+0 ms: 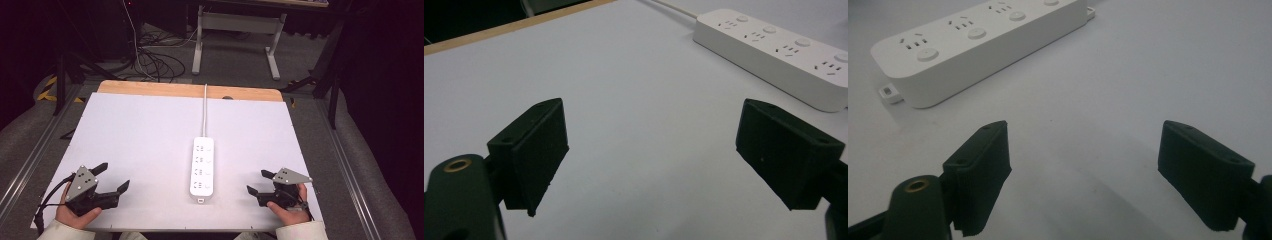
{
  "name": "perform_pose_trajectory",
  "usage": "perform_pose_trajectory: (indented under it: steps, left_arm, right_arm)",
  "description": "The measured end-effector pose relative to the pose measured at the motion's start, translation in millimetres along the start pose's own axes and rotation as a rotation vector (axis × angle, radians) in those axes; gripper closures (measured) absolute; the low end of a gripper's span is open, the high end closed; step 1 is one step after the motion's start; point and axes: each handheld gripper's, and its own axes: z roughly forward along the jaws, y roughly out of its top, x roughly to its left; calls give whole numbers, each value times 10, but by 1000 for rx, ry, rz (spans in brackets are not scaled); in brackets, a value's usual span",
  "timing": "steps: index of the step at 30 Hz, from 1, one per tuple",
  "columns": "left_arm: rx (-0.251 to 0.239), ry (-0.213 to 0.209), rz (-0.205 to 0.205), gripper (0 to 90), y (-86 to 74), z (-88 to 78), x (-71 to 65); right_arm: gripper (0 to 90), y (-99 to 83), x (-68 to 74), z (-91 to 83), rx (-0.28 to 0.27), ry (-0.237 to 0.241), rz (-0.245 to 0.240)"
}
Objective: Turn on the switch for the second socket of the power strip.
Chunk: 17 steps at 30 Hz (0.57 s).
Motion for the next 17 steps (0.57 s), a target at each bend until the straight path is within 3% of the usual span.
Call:
perform_pose_trajectory:
  steps: [9, 17]
  left_arm:
    - [5, -4, -6, 136, 7, 29, -3]
    - [1, -5, -9, 136, 4, 27, 8]
  right_arm:
    - [197, -8, -8, -34, -23, -31, -9]
    - [197, -9, -7, -19, -12, -19, -1]
